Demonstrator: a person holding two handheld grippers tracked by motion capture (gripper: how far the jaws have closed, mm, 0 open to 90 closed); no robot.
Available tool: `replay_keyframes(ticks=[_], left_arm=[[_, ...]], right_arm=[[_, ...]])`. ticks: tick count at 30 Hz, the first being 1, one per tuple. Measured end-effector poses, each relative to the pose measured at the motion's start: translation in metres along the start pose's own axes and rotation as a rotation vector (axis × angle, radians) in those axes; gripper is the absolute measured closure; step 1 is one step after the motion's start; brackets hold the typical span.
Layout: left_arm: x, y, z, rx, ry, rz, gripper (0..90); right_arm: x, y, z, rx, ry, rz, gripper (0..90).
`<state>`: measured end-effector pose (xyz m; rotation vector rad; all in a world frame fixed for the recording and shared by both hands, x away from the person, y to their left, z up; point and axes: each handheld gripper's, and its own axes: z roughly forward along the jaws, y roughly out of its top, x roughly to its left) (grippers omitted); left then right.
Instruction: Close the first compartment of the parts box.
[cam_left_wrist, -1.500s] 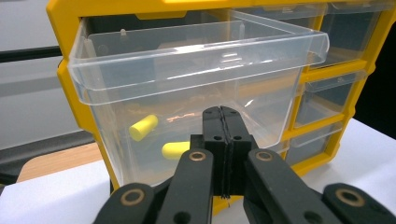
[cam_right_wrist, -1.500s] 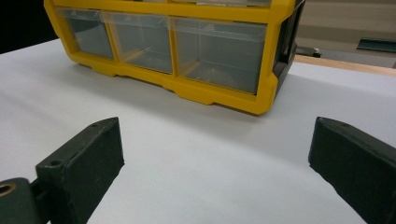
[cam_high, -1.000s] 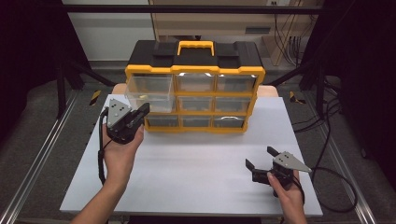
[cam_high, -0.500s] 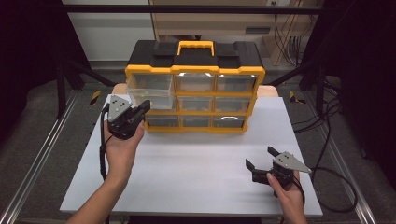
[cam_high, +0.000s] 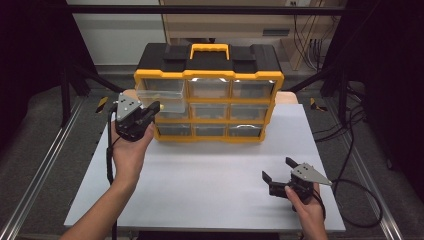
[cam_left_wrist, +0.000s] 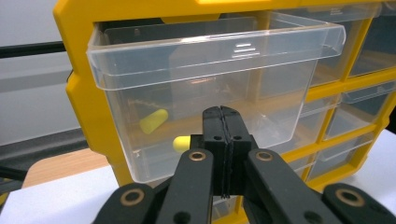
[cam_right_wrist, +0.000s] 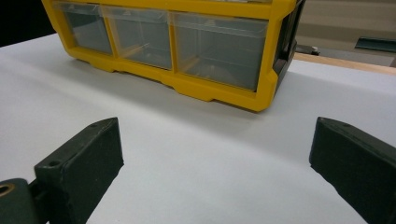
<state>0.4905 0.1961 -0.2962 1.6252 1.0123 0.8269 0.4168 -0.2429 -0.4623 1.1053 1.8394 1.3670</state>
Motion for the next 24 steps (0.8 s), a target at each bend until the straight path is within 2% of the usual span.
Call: replay_keyframes(ticks=[16, 24], left_arm=[[0.004, 0.007, 0.022, 0.001, 0.005, 0.0, 89.8], [0.006, 0.007, 0.034, 0.021, 0.009, 0.003, 89.8]], right_arm=[[-0.003, 0.0, -0.001, -0.004, -0.005, 0.012, 3.5], [-0.005, 0.001, -0.003, -0.015, -0.012, 0.041, 3.5]])
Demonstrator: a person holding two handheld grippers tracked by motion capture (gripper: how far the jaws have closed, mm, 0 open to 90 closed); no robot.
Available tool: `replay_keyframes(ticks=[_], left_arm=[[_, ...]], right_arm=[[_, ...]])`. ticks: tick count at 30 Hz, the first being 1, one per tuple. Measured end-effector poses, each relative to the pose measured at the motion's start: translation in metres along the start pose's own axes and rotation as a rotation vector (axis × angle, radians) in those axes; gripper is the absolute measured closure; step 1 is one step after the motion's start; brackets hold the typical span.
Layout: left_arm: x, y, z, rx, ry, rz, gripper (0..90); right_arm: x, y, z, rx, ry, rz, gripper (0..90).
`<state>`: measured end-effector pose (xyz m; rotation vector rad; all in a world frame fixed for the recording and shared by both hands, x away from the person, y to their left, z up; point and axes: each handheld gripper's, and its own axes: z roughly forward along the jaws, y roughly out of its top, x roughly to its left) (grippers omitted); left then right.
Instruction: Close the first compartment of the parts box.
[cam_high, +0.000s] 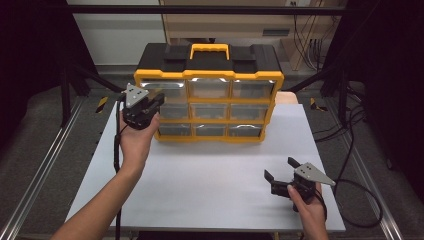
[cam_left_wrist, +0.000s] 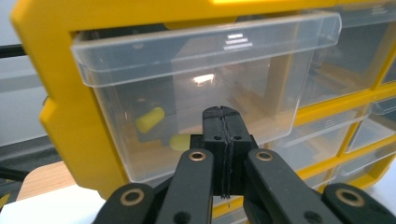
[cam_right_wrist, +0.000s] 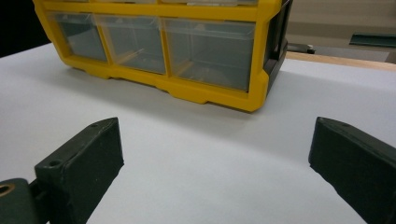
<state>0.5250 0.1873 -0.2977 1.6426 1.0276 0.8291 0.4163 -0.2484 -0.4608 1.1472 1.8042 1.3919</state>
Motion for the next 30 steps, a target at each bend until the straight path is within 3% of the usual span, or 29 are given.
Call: replay_keyframes(ticks=[21, 24, 30], left_arm=[[-0.001, 0.0, 0.01, -0.006, 0.015, 0.016, 89.7], [-0.001, 0.0, 0.012, -0.005, -0.003, -0.006, 89.8], [-0.001, 0.002, 0.011, -0.012, 0.014, 0.0, 89.8]], right_arm=[[0.0, -0.001, 0.001, 0.012, -0.001, -0.028, 3.6], [0.0, -0.001, -0.001, 0.011, -0.006, -0.022, 3.6], [-0.002, -0.001, -0.003, 0.005, -0.015, -0.013, 3.6]])
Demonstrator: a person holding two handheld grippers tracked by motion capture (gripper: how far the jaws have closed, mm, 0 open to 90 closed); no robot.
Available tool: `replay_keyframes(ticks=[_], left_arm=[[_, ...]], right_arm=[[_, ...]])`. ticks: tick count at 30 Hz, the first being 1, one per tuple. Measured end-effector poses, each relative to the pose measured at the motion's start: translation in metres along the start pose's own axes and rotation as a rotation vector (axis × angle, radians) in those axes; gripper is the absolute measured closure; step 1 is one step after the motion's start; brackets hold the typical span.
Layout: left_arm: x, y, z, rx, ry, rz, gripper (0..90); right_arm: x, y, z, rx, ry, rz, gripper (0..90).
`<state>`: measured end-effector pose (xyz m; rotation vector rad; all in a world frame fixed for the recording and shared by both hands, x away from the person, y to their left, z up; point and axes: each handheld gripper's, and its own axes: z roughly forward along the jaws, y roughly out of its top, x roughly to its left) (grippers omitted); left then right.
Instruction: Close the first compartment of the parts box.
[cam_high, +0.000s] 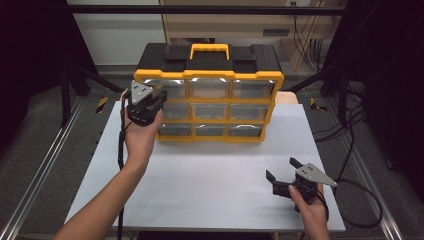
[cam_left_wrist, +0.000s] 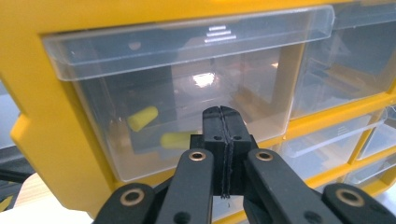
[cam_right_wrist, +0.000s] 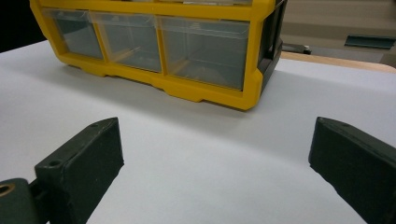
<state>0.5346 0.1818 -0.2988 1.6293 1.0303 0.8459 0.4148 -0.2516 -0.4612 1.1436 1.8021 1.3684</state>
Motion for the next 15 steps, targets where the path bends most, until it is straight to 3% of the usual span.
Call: replay_keyframes(ticks=[15], left_arm=[[0.002, 0.0014, 0.0028, 0.002, 0.011, 0.013, 89.8]], right_arm=[[-0.0012, -0.0005, 0.0001, -0.001, 0.001, 0.001, 3.6]])
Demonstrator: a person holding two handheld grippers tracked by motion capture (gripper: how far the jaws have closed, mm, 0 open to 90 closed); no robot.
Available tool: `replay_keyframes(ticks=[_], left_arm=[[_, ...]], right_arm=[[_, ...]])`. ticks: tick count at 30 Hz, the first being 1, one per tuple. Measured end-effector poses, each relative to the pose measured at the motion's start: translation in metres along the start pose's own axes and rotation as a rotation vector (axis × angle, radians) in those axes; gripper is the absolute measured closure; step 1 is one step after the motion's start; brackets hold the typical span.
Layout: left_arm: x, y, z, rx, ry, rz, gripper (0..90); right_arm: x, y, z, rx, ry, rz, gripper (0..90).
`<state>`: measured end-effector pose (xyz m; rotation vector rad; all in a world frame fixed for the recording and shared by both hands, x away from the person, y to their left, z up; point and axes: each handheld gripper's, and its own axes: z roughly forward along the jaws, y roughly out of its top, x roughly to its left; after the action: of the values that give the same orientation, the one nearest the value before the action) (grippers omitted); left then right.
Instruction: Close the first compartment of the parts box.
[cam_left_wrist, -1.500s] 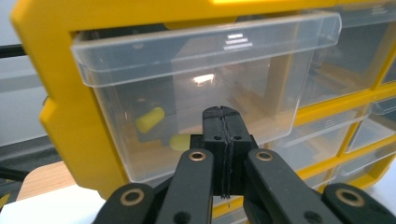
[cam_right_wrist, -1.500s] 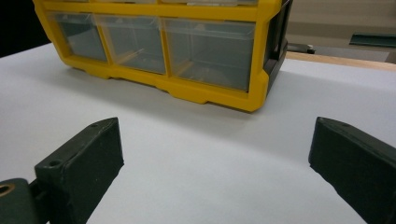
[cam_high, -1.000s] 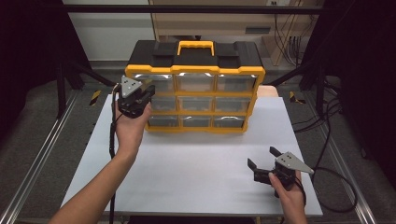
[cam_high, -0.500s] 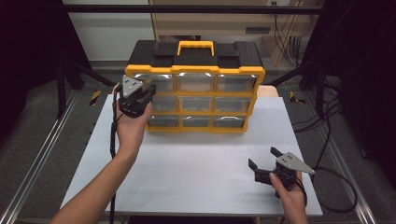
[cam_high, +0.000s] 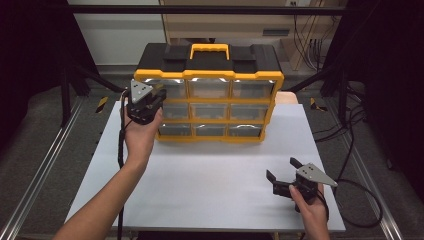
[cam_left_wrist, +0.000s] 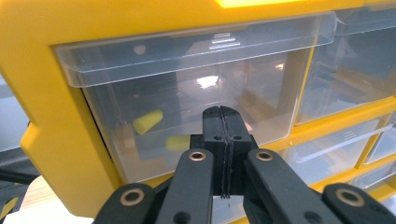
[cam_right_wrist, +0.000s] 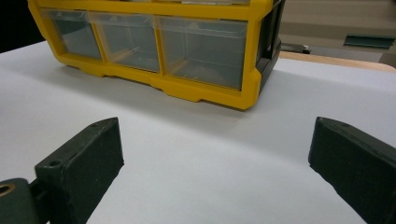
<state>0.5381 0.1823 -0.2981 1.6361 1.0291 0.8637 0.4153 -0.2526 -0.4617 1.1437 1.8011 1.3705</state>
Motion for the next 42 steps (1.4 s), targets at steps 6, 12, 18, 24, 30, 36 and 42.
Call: replay_keyframes(ticks=[6, 12, 18, 24, 30, 36, 42], left_arm=[[0.0012, 0.0001, 0.0014, 0.001, 0.008, 0.0, 89.7], [0.0022, 0.0003, 0.0028, 0.002, 0.014, 0.0, 89.7], [0.0023, 0.0009, 0.0045, 0.002, 0.019, 0.004, 89.7], [0.0011, 0.0004, 0.0062, -0.003, 0.027, 0.016, 89.7], [-0.0018, 0.0012, 0.007, -0.002, 0.032, 0.027, 89.7], [-0.0029, 0.0014, 0.0072, -0.001, 0.03, 0.027, 89.7], [-0.0022, 0.0017, 0.0066, 0.003, 0.026, 0.038, 89.8]], right_arm=[[0.0001, 0.0001, -0.0002, 0.0, -0.003, -0.001, 3.6], [0.0006, 0.0, 0.0, 0.0, -0.002, -0.001, 3.6], [0.0001, 0.0, -0.0002, 0.001, -0.004, -0.001, 3.6], [0.0011, -0.0001, 0.0004, 0.003, 0.0, 0.0, 3.6], [0.0037, 0.0005, 0.0024, -0.001, 0.005, 0.0, 3.6], [0.0022, 0.0012, -0.0002, -0.007, -0.005, 0.0, 3.6], [0.0038, 0.0017, 0.0001, -0.003, -0.018, 0.002, 3.8]])
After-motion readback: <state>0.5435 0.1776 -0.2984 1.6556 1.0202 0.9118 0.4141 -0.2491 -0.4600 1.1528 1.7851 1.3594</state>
